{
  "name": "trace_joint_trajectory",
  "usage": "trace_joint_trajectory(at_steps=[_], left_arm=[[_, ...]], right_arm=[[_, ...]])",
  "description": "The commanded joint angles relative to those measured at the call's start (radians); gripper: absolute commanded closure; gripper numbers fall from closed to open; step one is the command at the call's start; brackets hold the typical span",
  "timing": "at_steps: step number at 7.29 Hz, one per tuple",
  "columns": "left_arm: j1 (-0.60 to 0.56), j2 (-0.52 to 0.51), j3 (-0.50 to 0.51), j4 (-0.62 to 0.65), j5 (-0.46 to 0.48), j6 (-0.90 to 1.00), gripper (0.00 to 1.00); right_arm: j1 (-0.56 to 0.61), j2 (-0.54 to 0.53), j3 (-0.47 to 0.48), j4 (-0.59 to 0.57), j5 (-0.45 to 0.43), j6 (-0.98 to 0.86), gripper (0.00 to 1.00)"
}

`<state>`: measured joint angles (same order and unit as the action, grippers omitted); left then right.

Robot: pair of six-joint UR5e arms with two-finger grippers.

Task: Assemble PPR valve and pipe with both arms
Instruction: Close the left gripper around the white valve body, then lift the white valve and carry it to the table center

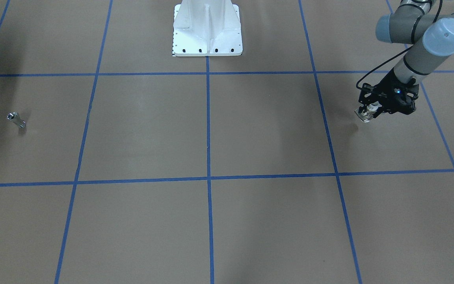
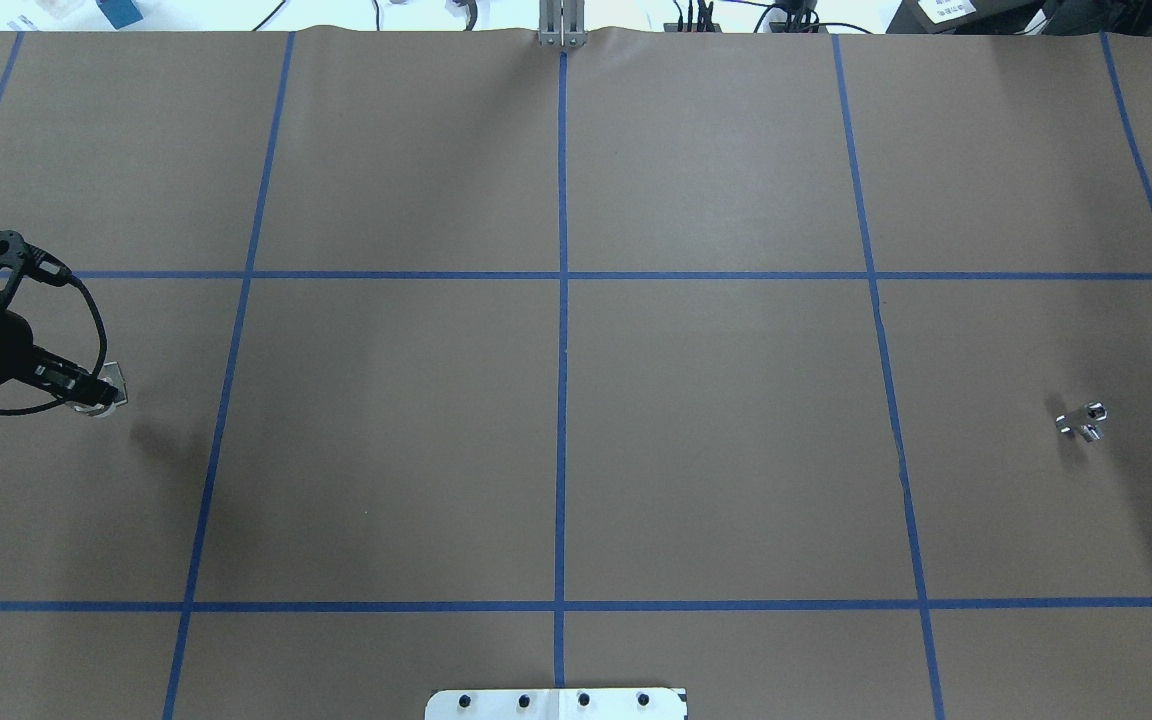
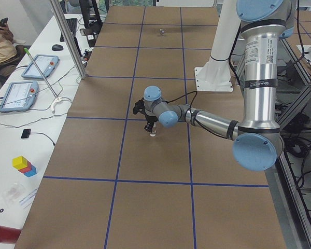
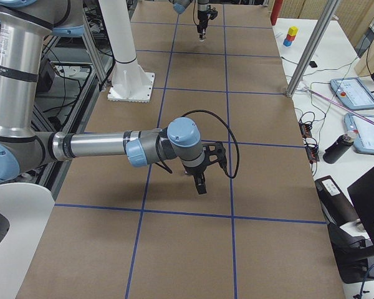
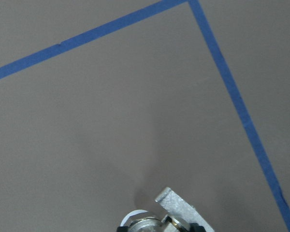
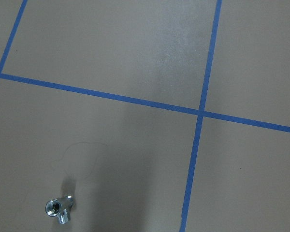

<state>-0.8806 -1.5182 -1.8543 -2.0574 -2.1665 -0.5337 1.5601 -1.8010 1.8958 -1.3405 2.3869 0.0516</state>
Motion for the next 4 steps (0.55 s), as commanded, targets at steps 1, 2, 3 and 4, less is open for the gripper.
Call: trace_joint_trajectory(at_steps=[1,2,3,4], left_arm=[[0.005,-0.066,-0.02,0.002,-0.003,-0.174,0.95],[0.006,-0.117,-0.017,0.002,-0.001,-0.292,0.95],[0.012,-0.187,-0.01,0.014,0.001,-0.465,0.95],[0.055,-0.245,-0.008,0.063,0.01,-0.589,0.95]], right_arm=[[0.0,0.003,-0.004,0.0,0.0,-0.001,0.0],[0.0,0.003,-0.004,0.0,0.0,0.001,0.0],[0.0,0.003,-0.006,0.0,0.0,-0.001,0.0],[0.0,0.003,-0.007,0.0,0.0,-0.001,0.0]])
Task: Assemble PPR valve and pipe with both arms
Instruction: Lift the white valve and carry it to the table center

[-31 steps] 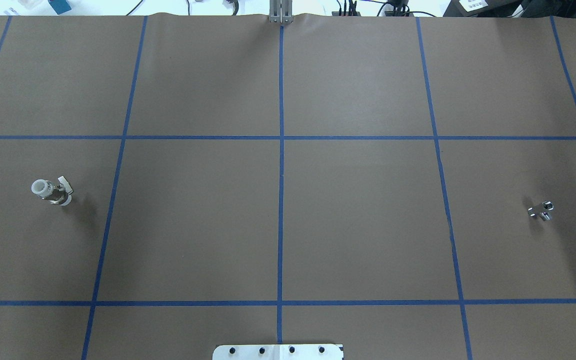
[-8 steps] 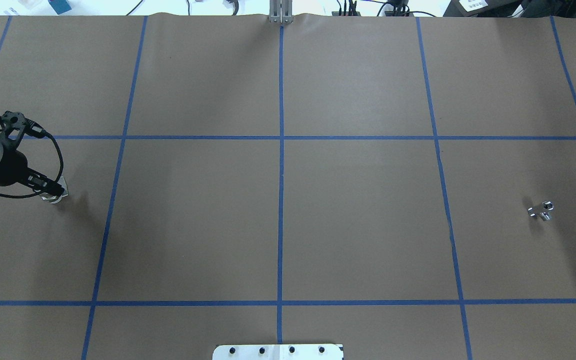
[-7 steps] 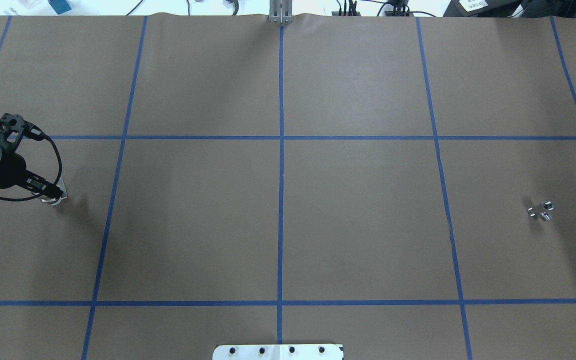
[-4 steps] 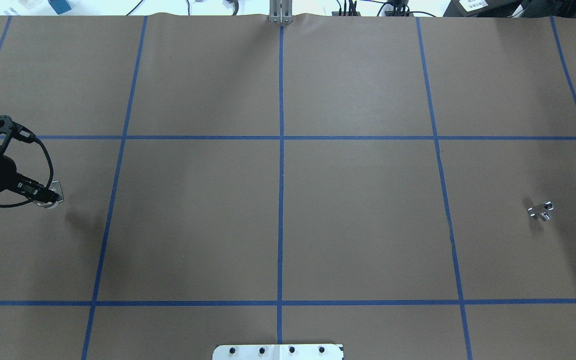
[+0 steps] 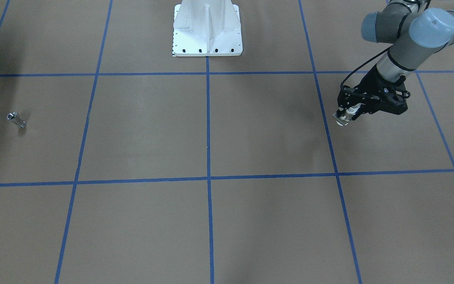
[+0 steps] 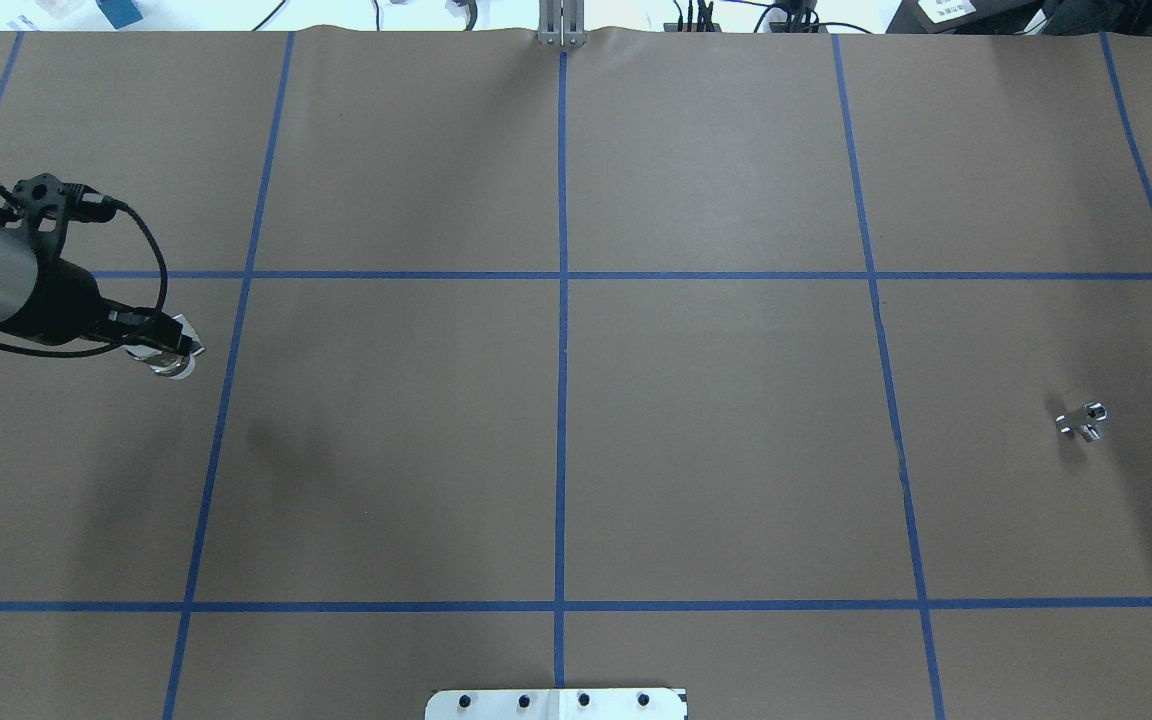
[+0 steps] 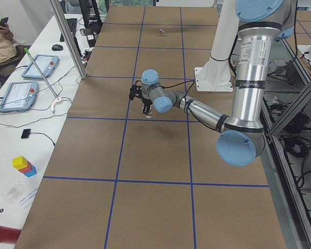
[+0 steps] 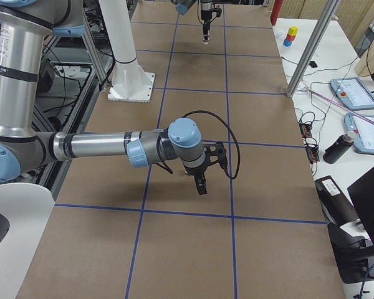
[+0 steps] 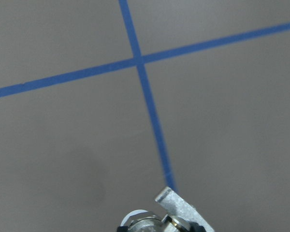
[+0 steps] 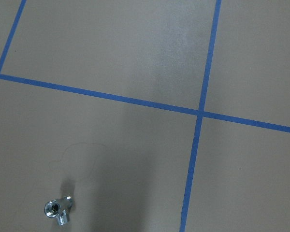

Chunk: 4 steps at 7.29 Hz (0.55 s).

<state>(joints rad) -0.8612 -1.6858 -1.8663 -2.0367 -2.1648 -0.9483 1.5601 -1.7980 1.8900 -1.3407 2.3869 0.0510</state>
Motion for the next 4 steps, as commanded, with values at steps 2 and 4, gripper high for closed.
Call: trace_joint_trajectory(at_steps=[2,4], left_arm=[[0.175,-0.293,0.012,0.289,0.156,-0.436,0.95],[0.276,-0.537,0.132,0.446,0.232,-0.626,0.95]], right_arm=[[0.0,0.0,-0.002,0.0,0.0,0.0,0.0],[0.0,0.0,-0.006,0.002,0.0,0.0,0.0]])
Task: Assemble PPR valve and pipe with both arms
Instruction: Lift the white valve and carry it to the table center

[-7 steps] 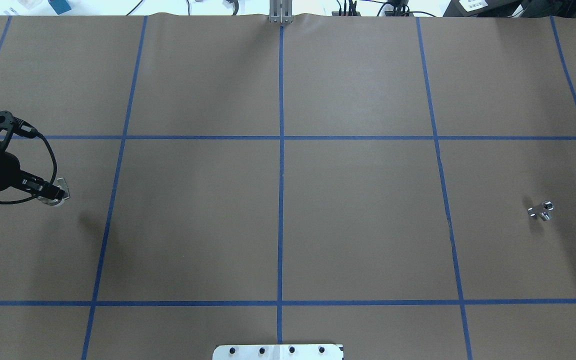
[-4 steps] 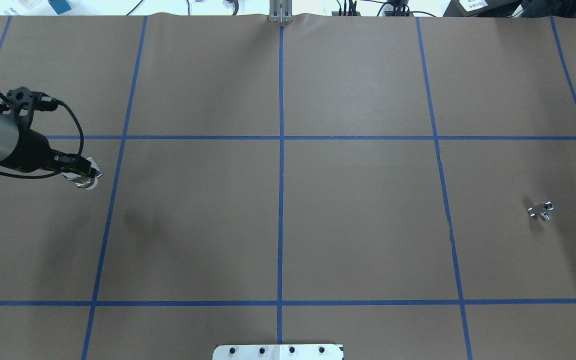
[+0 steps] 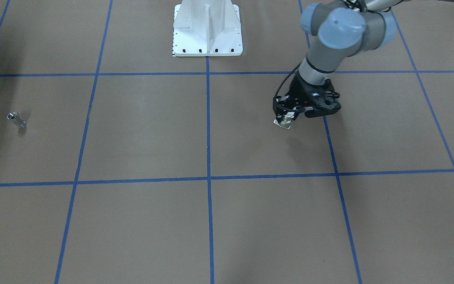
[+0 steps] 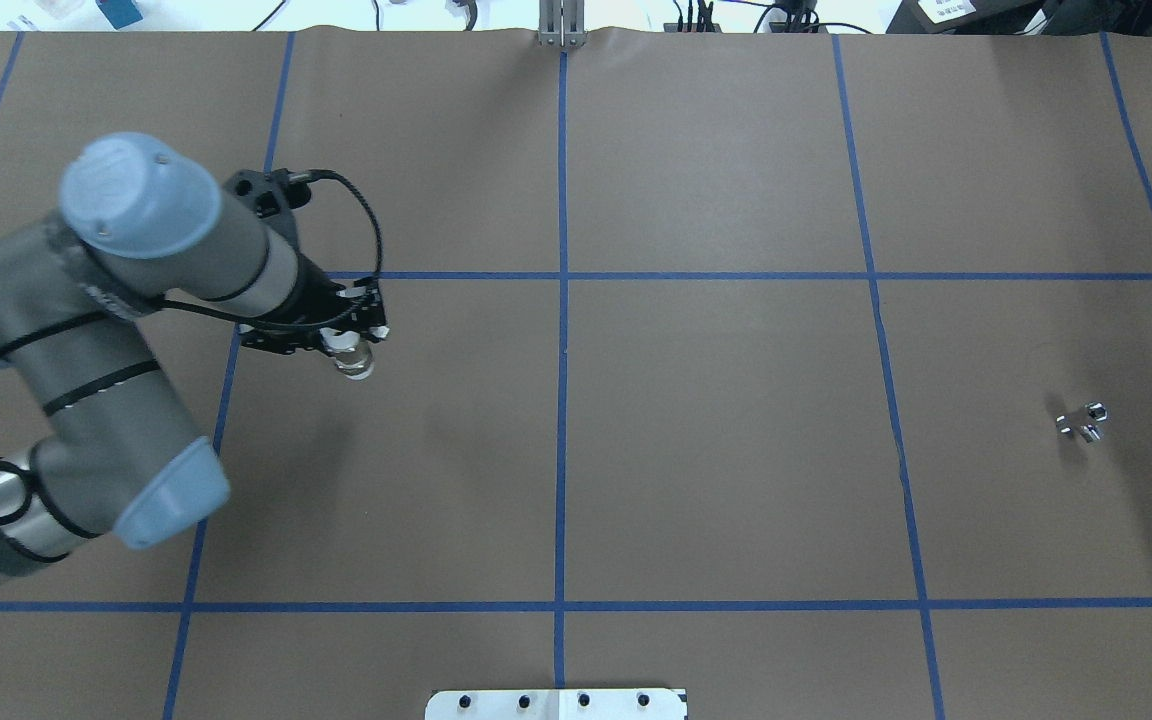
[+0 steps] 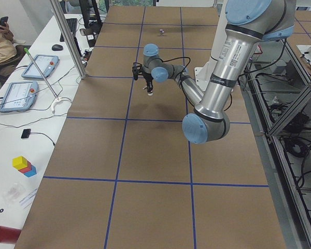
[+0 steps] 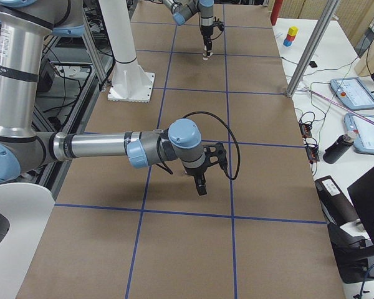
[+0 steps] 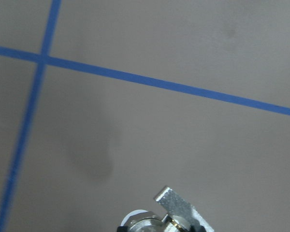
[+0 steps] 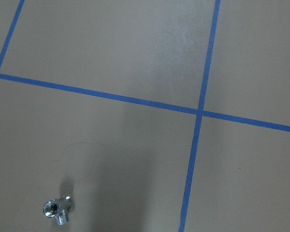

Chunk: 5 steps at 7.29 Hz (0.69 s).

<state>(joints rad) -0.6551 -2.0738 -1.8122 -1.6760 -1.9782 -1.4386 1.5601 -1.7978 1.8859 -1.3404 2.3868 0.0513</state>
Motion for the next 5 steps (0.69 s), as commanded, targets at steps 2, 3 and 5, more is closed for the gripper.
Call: trace_joint_trajectory(at_steps=[2,3,5], left_arm=[[0.121,-0.367,0.305,0.075,0.11,-0.261,0.95],[0.126,-0.415,0.365,0.073,0.111,-0.27,0.95],[0.137,-0.417,0.386,0.032,0.111,-0.267,0.9]], right_arm=[[0.0,0.0,-0.005,0.0,-0.001,-0.001,0.0],[0.0,0.001,-0.007,0.0,-0.002,-0.001,0.0],[0.0,0.002,-0.008,0.0,-0.002,0.001,0.0]])
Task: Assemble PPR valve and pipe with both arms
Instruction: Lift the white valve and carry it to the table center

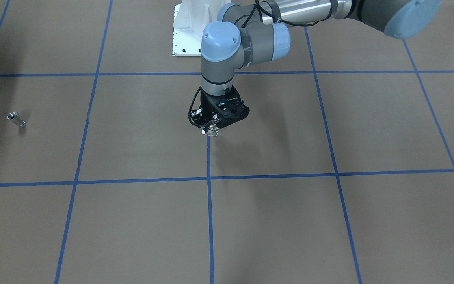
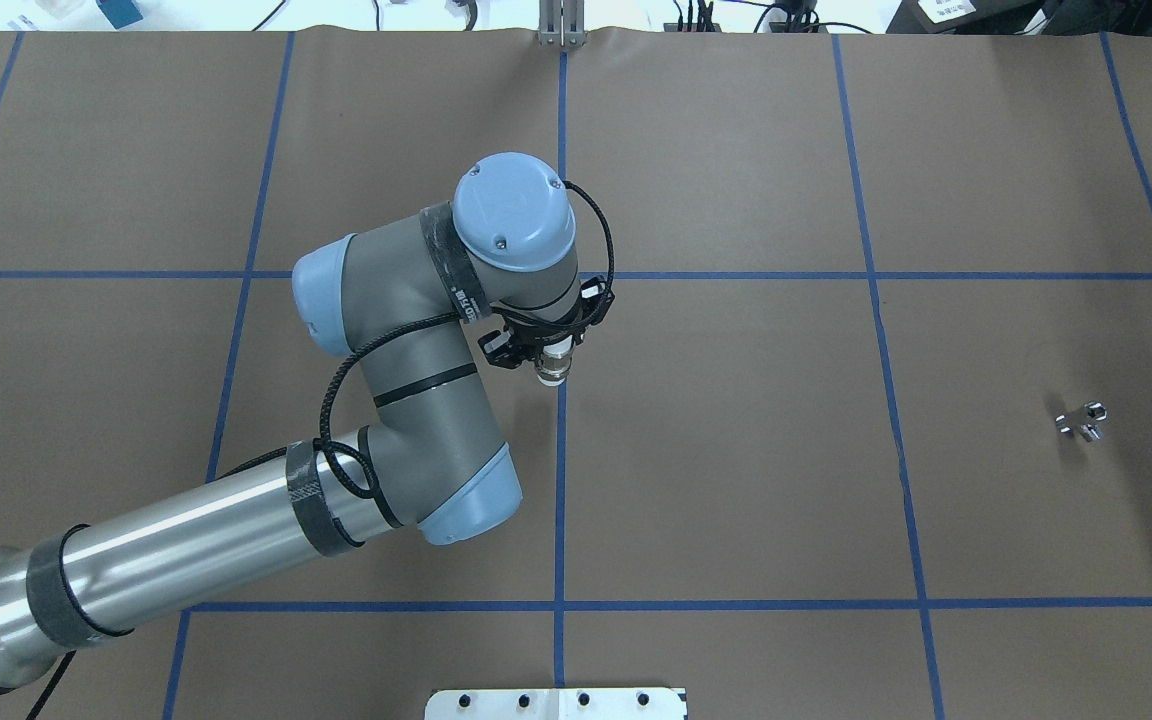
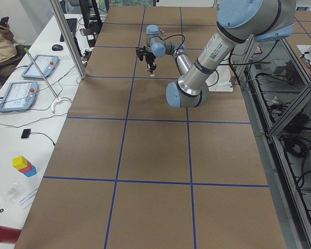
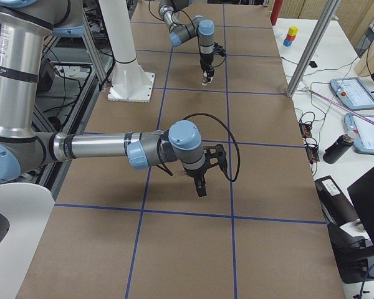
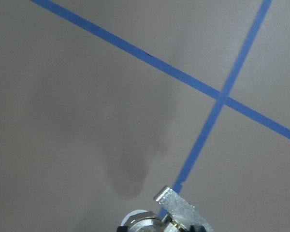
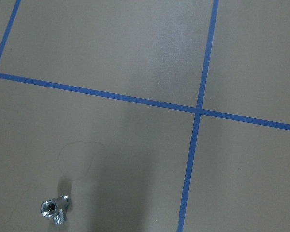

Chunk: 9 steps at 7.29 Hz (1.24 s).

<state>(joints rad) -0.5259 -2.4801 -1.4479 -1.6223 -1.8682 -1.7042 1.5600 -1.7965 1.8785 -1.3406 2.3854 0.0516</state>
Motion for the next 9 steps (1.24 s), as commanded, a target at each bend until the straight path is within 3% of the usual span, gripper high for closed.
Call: trace_joint_trajectory(at_steps=[1,3,6,9], left_arm=[[0.017,-0.01,0.029,-0.04,0.001,0.003,0.85],[0.018,-0.008,0.061,-0.085,0.003,0.008,0.81],[0.018,0.0,0.06,-0.087,0.003,0.017,0.61],[0.026,0.01,0.063,-0.123,0.015,0.038,0.56]], right_arm=[[0.0,0.0,-0.002,0.0,0.0,0.001,0.0],[0.0,0.0,-0.002,0.0,0.0,0.001,0.0],[0.0,0.0,-0.004,0.001,0.0,0.001,0.0],[0.0,0.0,-0.004,0.001,0.0,0.001,0.0]])
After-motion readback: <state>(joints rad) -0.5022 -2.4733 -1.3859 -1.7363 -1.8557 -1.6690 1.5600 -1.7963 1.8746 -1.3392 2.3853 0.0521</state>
